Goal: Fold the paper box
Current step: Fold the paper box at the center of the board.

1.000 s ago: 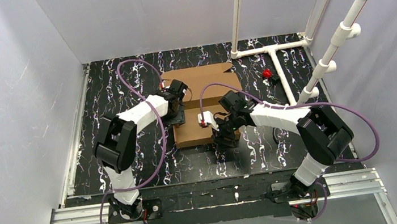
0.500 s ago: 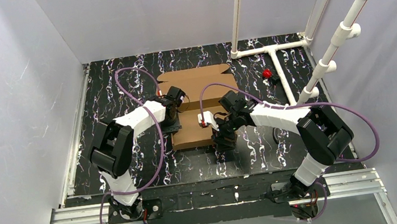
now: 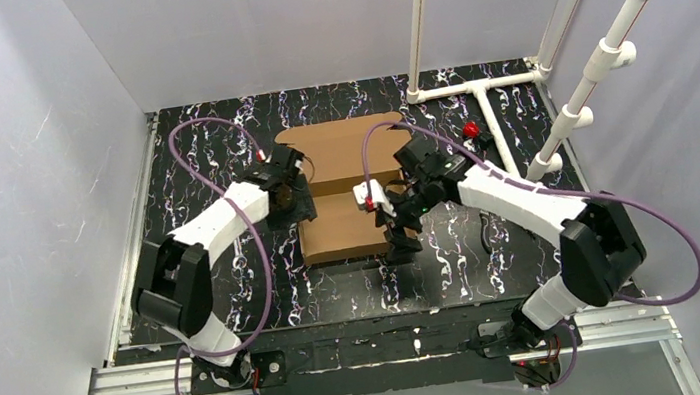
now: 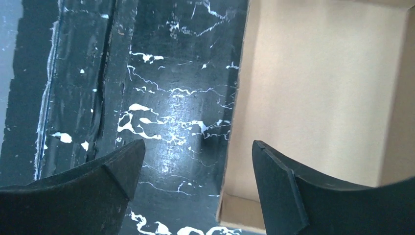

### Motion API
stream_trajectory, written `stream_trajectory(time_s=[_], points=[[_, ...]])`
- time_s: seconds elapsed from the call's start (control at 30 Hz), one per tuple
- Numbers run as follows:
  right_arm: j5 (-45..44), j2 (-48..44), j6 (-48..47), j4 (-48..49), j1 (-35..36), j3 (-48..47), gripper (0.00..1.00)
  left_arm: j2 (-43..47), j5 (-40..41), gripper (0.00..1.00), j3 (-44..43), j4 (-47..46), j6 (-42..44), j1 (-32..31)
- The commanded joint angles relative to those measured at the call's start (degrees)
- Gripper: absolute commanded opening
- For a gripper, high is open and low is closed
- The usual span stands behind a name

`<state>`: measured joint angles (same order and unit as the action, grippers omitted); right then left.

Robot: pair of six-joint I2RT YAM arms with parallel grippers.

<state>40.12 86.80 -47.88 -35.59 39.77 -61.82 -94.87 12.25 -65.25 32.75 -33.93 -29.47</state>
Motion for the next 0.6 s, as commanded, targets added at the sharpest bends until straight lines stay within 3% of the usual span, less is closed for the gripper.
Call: stream_trajectory(time_s=[0.0,0.2,0.4,0.5,0.57], points=[[7.04,-3.59,-10.2,-12.98,-3.1,-4.88,0.9,4.76,-7.34,0.61,1.79,-3.02,-0.7,5.44],[9.49,-5.51,-10.03,-11.04,-9.06,-0.9,0.92,0.0,-8.06,0.61,-1.64,-3.44,2.14,8.2],[9.71,-6.08,-9.16,-9.54,-11.49,2.26,0.93,-7.18,-6.61,0.52,-5.24,-3.49,3.85,8.15],[9.46,-5.87,-9.08,-9.38,-11.96,3.1,0.92,-9.24,-4.67,0.35,-5.9,-3.06,4.04,8.07],[8.86,-5.77,-9.07,-9.24,-12.33,3.08,0.93,-9.49,-3.62,0.13,-5.66,-3.05,4.06,8.02]])
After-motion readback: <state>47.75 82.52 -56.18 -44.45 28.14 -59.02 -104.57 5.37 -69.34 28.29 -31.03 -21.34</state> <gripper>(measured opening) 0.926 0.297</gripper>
